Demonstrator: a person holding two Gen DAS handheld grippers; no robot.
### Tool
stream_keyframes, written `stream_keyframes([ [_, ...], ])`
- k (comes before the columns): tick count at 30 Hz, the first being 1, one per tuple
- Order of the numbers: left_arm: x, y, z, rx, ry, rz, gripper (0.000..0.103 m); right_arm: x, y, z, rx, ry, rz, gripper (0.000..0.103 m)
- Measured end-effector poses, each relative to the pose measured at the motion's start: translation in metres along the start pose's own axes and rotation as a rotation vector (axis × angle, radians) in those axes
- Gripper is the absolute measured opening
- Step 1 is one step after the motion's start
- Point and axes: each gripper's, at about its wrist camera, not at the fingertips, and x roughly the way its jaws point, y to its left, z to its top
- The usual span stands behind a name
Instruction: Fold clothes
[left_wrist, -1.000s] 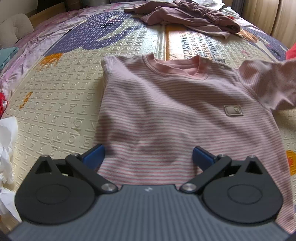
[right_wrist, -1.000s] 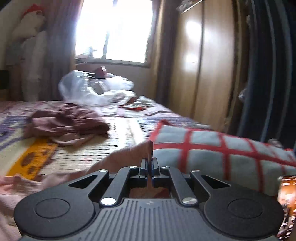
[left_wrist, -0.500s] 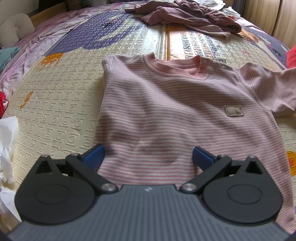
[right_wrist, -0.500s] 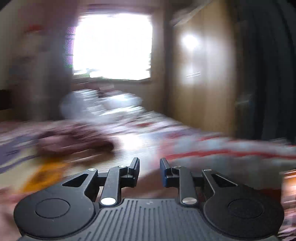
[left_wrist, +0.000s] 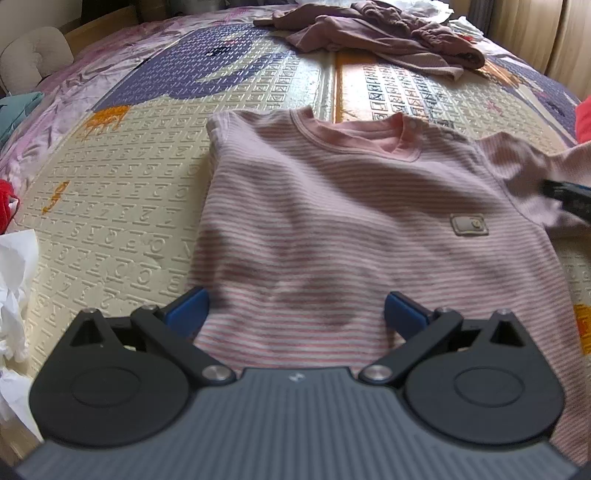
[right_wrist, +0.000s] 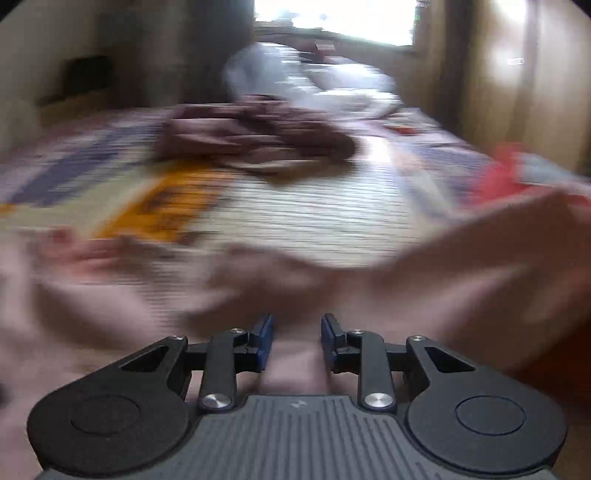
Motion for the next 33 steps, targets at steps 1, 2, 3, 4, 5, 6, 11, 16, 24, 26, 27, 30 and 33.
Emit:
stream_keyframes([
  [1, 0.000, 0.001, 0.000, 0.000, 0.001, -0.001, 0.103, 0.002, -0.012, -0.001, 0.007, 0.001, -0.061, 0.030],
  [2, 0.000, 0.001, 0.000, 0.000, 0.001, -0.001, 0.103, 0.003, -0.024, -0.001, 0.019, 0.007, -0.124, 0.020],
  [3, 0.000, 0.001, 0.000, 0.000, 0.001, -0.001, 0.103, 0.004, -0.035, 0.000, 0.042, 0.017, -0.173, 0.000],
  [4, 0.000, 0.001, 0.000, 0.000, 0.001, -0.002, 0.103, 0.004, -0.044, 0.000, 0.069, 0.022, -0.201, 0.000],
  [5, 0.000, 0.001, 0.000, 0.000, 0.001, -0.001, 0.103, 0.003, -0.053, 0.000, 0.105, 0.027, -0.202, 0.000],
  [6, 0.000, 0.001, 0.000, 0.000, 0.001, -0.001, 0.103, 0.000, -0.058, -0.001, 0.150, 0.025, -0.169, 0.001],
  [11, 0.001, 0.001, 0.001, -0.001, 0.001, 0.000, 0.103, -0.019, -0.033, 0.000, 0.212, -0.047, 0.121, 0.020],
  [16, 0.001, 0.001, 0.001, -0.002, 0.001, -0.001, 0.103, -0.015, 0.011, -0.006, 0.039, 0.019, 0.205, 0.023],
  [24, -0.002, 0.003, 0.003, -0.002, 0.007, -0.011, 0.103, -0.014, -0.019, -0.011, 0.042, -0.001, -0.109, 0.039],
  [26, -0.009, 0.009, 0.008, -0.014, -0.011, -0.031, 0.103, -0.020, -0.024, -0.009, 0.116, -0.033, -0.023, 0.037],
  [27, -0.013, 0.012, 0.010, -0.021, -0.020, -0.041, 0.103, -0.025, -0.024, -0.008, 0.146, -0.051, 0.031, 0.037],
  [30, -0.028, 0.037, 0.022, -0.071, -0.077, -0.056, 0.103, -0.044, -0.012, -0.008, 0.168, -0.087, 0.192, 0.037],
  [33, -0.030, 0.074, 0.036, -0.170, -0.080, -0.090, 0.103, -0.069, 0.023, -0.011, 0.071, -0.110, 0.312, 0.042],
])
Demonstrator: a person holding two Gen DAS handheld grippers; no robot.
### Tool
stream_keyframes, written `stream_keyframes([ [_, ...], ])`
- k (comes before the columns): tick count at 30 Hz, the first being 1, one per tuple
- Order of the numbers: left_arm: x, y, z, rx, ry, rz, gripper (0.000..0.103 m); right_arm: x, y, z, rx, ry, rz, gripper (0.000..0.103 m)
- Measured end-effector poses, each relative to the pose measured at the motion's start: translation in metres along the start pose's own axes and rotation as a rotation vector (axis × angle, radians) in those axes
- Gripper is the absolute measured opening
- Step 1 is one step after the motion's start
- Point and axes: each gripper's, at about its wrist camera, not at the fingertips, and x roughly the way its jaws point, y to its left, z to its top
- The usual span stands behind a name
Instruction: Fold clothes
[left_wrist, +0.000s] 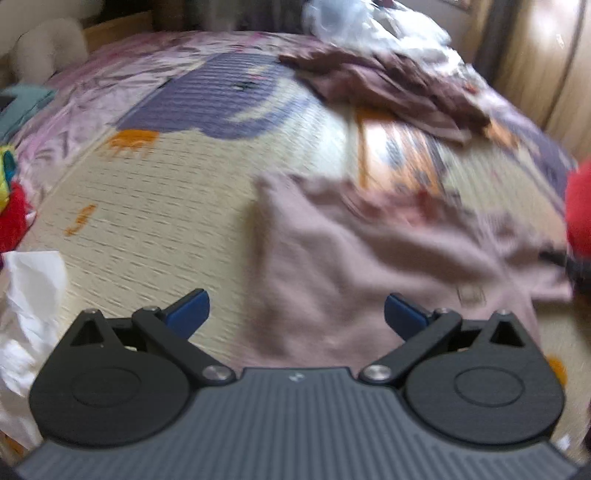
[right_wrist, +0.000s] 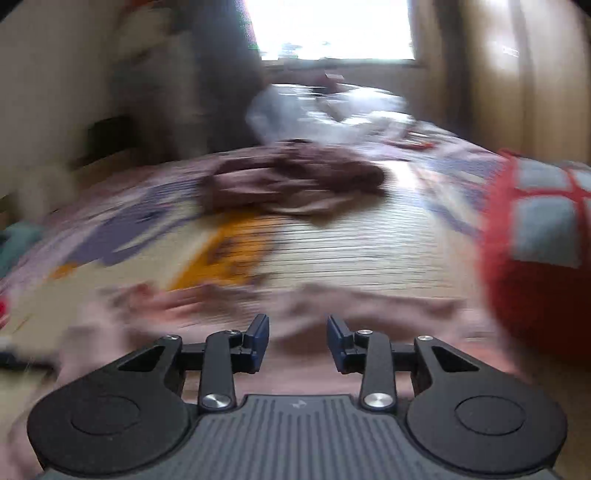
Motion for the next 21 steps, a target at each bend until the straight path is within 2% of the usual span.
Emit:
stream_keyframes([
  [2, 0.005, 0.025, 0.011, -0.104, 0.035, -0.033, 0.103, -0.008, 0.031, -0.004, -0.091, -0.008, 0.050, 0.045],
  [4, 0.013, 0.046, 0.019, -0.201, 0.074, -0.060, 0.103, -0.015, 0.063, -0.010, -0.188, -0.024, 0.094, 0.055],
  [6, 0.020, 0.061, 0.020, -0.284, 0.109, -0.086, 0.103, -0.022, 0.093, -0.016, -0.267, -0.052, 0.135, 0.073],
  [7, 0.023, 0.068, 0.021, -0.324, 0.127, -0.100, 0.103, -0.024, 0.109, -0.019, -0.304, -0.065, 0.151, 0.075],
  [13, 0.016, 0.082, 0.021, -0.373, 0.137, -0.175, 0.103, -0.025, 0.197, -0.039, -0.516, -0.084, 0.122, 0.075],
  [16, 0.011, 0.091, 0.024, -0.381, 0.132, -0.229, 0.103, -0.015, 0.225, -0.041, -0.531, -0.069, 0.119, 0.075],
  [21, 0.014, 0.099, 0.029, -0.395, 0.146, -0.254, 0.103, 0.016, 0.258, -0.045, -0.539, 0.000, 0.083, 0.074],
])
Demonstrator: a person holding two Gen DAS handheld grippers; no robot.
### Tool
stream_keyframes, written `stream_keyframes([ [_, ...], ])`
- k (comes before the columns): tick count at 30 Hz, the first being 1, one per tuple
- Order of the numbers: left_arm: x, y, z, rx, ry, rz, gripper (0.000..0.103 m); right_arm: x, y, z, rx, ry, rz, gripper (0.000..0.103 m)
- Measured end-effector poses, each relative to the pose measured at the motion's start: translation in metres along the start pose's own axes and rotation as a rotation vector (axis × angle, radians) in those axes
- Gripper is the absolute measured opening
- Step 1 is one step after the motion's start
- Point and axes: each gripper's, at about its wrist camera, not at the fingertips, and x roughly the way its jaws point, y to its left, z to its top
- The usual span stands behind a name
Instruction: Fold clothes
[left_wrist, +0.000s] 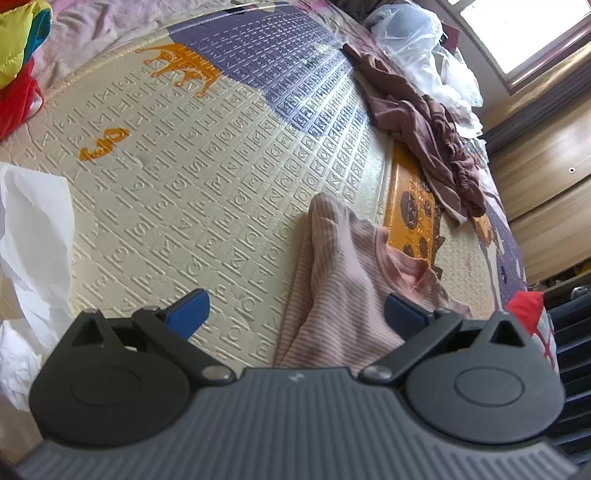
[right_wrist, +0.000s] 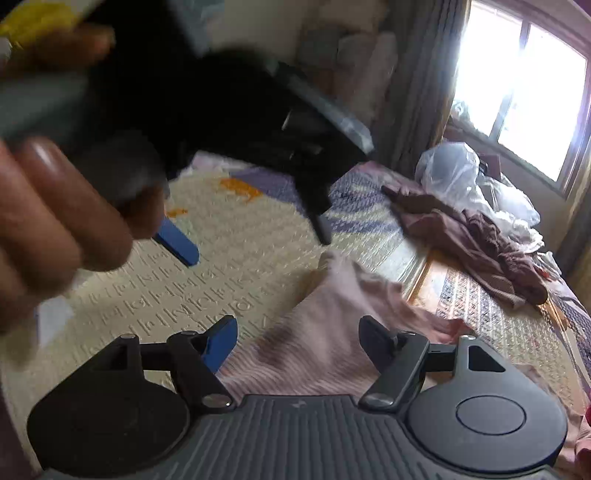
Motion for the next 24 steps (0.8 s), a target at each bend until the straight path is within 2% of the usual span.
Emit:
stream_keyframes([
  [1, 0.001, 0.001, 0.001, -0.007, 0.006, -0.007, 0.103, 0.006, 0.003, -0.001, -0.006, 0.021, 0.004, 0.073],
  [2, 0.003, 0.002, 0.003, -0.012, 0.011, -0.015, 0.103, 0.011, 0.005, -0.003, -0.012, 0.047, 0.017, 0.066],
  [3, 0.004, 0.003, 0.003, -0.016, 0.016, -0.024, 0.103, 0.016, 0.006, -0.006, -0.018, 0.072, 0.029, 0.040],
  [4, 0.006, 0.003, 0.003, -0.019, 0.021, -0.033, 0.103, 0.019, 0.005, -0.009, -0.008, 0.085, 0.057, 0.030],
  [5, 0.008, 0.004, 0.004, -0.019, 0.024, -0.045, 0.103, 0.019, -0.001, -0.012, 0.025, 0.085, 0.091, 0.028],
  [8, 0.011, 0.002, 0.002, -0.015, 0.030, -0.091, 0.101, 0.017, -0.025, -0.012, 0.150, 0.087, 0.140, 0.009],
  [13, 0.020, 0.000, -0.002, -0.029, 0.060, -0.145, 0.101, 0.001, -0.080, -0.024, 0.313, 0.054, 0.109, 0.007],
  [15, 0.026, -0.002, -0.006, -0.025, 0.077, -0.140, 0.101, -0.005, -0.106, -0.035, 0.373, 0.049, 0.100, 0.007],
  [17, 0.033, -0.006, -0.011, -0.012, 0.095, -0.118, 0.101, -0.007, -0.127, -0.050, 0.446, 0.062, 0.126, 0.007],
  [21, 0.044, -0.011, -0.025, 0.003, 0.147, -0.095, 0.100, -0.004, -0.140, -0.078, 0.517, 0.093, 0.158, 0.009],
  [24, 0.044, -0.026, -0.034, 0.091, 0.162, -0.121, 0.100, -0.004, -0.144, -0.074, 0.498, 0.104, 0.152, 0.013],
])
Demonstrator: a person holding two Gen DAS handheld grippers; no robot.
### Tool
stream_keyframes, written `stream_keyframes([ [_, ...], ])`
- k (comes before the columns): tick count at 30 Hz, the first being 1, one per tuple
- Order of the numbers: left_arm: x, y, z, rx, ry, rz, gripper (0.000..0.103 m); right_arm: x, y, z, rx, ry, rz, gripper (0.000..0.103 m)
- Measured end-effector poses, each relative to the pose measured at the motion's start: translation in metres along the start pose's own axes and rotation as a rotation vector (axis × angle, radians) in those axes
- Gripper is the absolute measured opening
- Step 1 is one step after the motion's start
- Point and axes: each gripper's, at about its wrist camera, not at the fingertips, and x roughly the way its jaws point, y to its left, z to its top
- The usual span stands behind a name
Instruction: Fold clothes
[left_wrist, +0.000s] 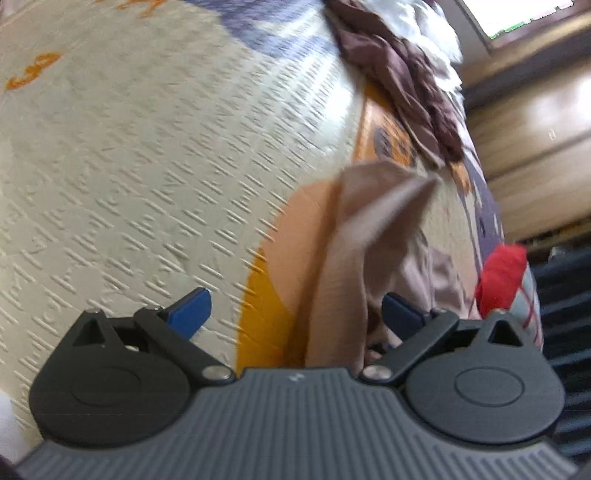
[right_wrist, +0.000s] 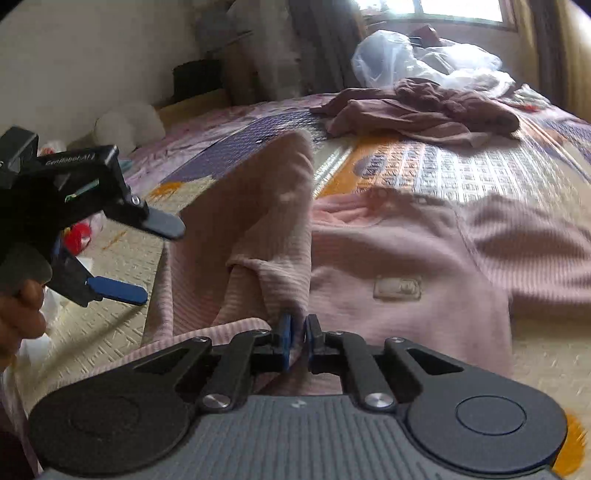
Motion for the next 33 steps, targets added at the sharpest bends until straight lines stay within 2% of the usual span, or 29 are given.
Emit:
stream_keyframes([
  [2, 0.005, -0.014, -0.006, 0.081, 0.005, -0.032, 0.099, -0.002, -0.003, 0.002, -0.002, -0.003, -0.013, 0.017],
  [4, 0.013, -0.027, -0.013, 0.148, 0.013, -0.021, 0.093, -0.003, -0.009, 0.000, 0.035, 0.012, -0.003, 0.016],
  [6, 0.025, -0.034, -0.020, 0.187, 0.051, 0.007, 0.066, -0.004, -0.009, -0.001, 0.040, 0.013, -0.005, 0.017],
  [7, 0.027, -0.034, -0.021, 0.187, 0.054, 0.027, 0.059, -0.005, -0.009, -0.001, 0.039, 0.014, -0.008, 0.017],
  [8, 0.028, -0.033, -0.021, 0.184, 0.053, 0.048, 0.031, -0.005, -0.008, -0.001, 0.037, 0.015, -0.012, 0.018],
  [9, 0.030, -0.032, -0.022, 0.181, 0.053, 0.069, 0.019, -0.005, -0.007, -0.001, 0.034, 0.014, -0.015, 0.018],
  [10, 0.031, -0.032, -0.023, 0.178, 0.053, 0.090, 0.017, -0.004, -0.007, -0.002, 0.029, 0.013, -0.020, 0.018],
  [12, 0.029, -0.024, -0.021, 0.132, 0.055, 0.074, 0.007, -0.002, -0.004, -0.003, 0.002, 0.007, -0.034, 0.020],
  [15, 0.021, -0.020, -0.019, 0.114, 0.027, 0.082, 0.005, 0.002, 0.004, -0.006, -0.059, -0.003, -0.067, 0.022],
  [19, 0.003, -0.025, -0.015, 0.168, -0.046, 0.109, 0.005, 0.004, 0.014, -0.009, -0.125, -0.009, -0.110, 0.022],
  [22, -0.013, -0.031, -0.012, 0.216, -0.153, 0.215, 0.005, 0.004, 0.012, -0.009, -0.119, -0.009, -0.115, 0.026],
  [26, -0.035, -0.043, -0.002, 0.294, -0.316, 0.424, 0.005, 0.004, 0.009, -0.008, -0.111, -0.006, -0.121, 0.032],
  [29, -0.041, -0.045, 0.017, 0.316, -0.314, 0.420, 0.005, 0.005, 0.009, -0.008, -0.120, -0.006, -0.126, 0.034],
  [30, -0.040, -0.043, 0.025, 0.309, -0.308, 0.454, 0.005, 0.005, 0.010, -0.008, -0.121, -0.006, -0.125, 0.036],
  [31, -0.038, -0.042, 0.033, 0.302, -0.303, 0.493, 0.005, 0.005, 0.009, -0.008, -0.122, -0.006, -0.120, 0.038],
  [32, -0.038, -0.038, 0.041, 0.280, -0.302, 0.527, 0.005, 0.004, 0.009, -0.008, -0.122, -0.006, -0.109, 0.049],
  [33, -0.040, -0.032, 0.045, 0.246, -0.309, 0.555, 0.005, 0.004, 0.010, -0.008, -0.122, -0.004, -0.094, 0.069],
])
